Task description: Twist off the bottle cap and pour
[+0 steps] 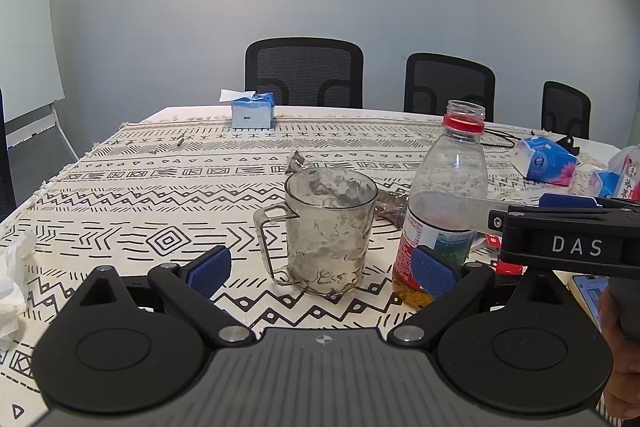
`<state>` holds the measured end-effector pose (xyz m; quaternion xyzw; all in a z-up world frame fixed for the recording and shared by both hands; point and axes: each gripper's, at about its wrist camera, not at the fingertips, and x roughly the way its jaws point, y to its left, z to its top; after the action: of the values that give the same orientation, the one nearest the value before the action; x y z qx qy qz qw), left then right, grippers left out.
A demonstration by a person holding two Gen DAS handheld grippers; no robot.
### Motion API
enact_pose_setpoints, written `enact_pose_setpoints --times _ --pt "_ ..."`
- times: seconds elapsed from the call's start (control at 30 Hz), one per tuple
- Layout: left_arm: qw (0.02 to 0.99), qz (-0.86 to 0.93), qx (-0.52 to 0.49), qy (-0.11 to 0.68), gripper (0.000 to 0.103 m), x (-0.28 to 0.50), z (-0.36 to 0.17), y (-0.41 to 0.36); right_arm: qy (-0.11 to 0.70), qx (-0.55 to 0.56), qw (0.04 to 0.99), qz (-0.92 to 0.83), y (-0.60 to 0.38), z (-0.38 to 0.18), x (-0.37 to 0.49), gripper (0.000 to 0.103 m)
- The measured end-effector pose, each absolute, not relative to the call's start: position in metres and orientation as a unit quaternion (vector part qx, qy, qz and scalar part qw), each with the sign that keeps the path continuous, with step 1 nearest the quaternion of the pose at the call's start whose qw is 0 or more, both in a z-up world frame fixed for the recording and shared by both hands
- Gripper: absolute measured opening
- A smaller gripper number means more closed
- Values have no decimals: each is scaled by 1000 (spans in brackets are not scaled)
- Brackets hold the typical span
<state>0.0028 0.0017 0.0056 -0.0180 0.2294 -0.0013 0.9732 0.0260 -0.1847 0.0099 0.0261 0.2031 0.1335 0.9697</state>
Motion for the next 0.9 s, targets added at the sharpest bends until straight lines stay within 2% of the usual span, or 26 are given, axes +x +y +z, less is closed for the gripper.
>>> enact_pose_setpoints --times 0.9 --pt "973 -2 -16 230 98 4 2 2 201 25 970 136 -187 8 27 95"
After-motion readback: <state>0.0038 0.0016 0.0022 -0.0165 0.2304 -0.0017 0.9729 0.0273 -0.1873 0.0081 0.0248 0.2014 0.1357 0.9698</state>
